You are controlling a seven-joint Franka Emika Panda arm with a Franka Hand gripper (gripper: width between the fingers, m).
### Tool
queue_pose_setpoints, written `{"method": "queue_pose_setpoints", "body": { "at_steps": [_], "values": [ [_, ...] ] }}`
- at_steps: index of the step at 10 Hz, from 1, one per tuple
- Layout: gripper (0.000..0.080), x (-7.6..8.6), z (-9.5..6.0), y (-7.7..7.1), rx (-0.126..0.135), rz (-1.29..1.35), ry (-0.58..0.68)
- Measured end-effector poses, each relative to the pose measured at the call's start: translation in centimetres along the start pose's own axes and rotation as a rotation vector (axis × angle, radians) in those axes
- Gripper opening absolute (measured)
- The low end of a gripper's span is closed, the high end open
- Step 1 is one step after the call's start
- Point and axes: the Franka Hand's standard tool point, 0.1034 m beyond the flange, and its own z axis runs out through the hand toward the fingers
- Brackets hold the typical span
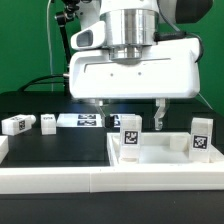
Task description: Assemble square table
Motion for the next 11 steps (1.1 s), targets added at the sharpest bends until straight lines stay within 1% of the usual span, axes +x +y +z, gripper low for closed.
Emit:
{"method": "queue_pose_setpoints", "body": {
  "at_steps": [2,4,7,9,10,11],
  "values": [
    [0.0649,0.00,-0.01,-0.09,-0.020,-0.178,0.003],
    [0.0649,0.06,-0.01,0.02,-0.029,-0.312,0.003],
    [0.0649,0.13,0.00,0.20,-0.032,-0.407,0.001],
    [0.0391,0.12,0.00,0.21,-0.032,-0.402,0.001],
    [0.0391,0.12,0.01,0.20,-0.032,-0.399,0.001],
    [0.0288,0.11,0.01,0.20,-0.032,-0.378,0.002]
  ]
}}
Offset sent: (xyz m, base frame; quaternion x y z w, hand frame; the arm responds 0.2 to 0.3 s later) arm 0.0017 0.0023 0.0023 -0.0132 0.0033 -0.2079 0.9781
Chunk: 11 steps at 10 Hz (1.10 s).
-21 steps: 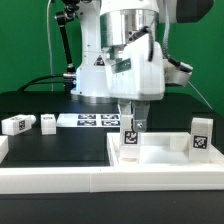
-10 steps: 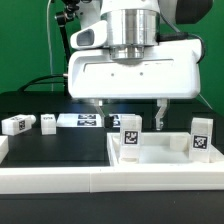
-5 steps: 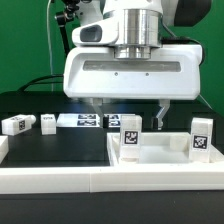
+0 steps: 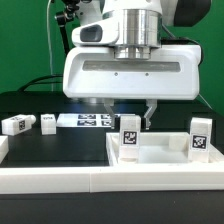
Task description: Assemble square table
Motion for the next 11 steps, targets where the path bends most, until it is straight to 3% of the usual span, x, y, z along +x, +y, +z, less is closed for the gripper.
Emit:
{"method": "queue_pose_setpoints", "body": {
  "at_steps": [4,11],
  "values": [
    [0.0288,-0.01,0.00,-0.02,0.002,0.204,0.000],
    [0.0290,-0.11,0.05,0.05,0.030,0.905,0.019]
  ]
}}
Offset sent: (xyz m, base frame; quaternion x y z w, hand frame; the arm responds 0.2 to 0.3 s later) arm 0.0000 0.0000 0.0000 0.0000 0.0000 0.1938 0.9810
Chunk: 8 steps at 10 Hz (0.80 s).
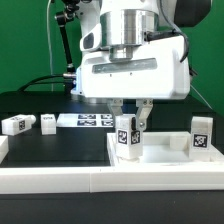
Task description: Assemble square table
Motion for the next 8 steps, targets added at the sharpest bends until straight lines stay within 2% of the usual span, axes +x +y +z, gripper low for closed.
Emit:
{"method": "queue_pose_setpoints", "body": {
  "at_steps": [2,3,8],
  "values": [
    [0.0290,-0.14,-0.13,-0.03,-0.011,0.239,-0.011],
    [0.0290,-0.20,-0.27,-0.08,-0.026,0.370,-0.025],
    [0.0290,-0.17,-0.08,-0.06,-0.021,0.579,-0.028]
  ]
}}
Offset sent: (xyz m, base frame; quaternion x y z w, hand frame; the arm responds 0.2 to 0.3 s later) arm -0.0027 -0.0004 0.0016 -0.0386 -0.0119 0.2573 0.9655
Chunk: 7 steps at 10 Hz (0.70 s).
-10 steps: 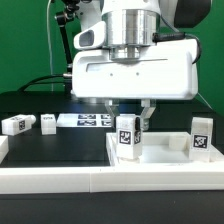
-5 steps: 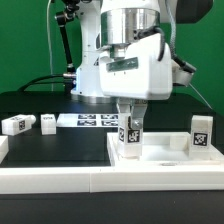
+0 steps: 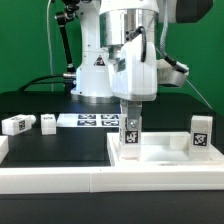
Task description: Assemble square table
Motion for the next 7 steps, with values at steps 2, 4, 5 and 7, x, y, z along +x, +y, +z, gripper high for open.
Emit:
{"method": "queue_pose_setpoints", "body": {
  "at_steps": [2,4,5,7],
  "values": [
    [0.0307,-0.01,0.05,0.04,-0.001,-0.048,0.000],
    [0.0514,-0.01,0.08,0.08,-0.003,-0.123,0.001],
    [0.0620,-0.10,0.11,0.13,-0.006,-0.246,0.000],
    [0.0640,-0.28,0.16,0.16,-0.007,-0.440,-0.002]
  ]
}}
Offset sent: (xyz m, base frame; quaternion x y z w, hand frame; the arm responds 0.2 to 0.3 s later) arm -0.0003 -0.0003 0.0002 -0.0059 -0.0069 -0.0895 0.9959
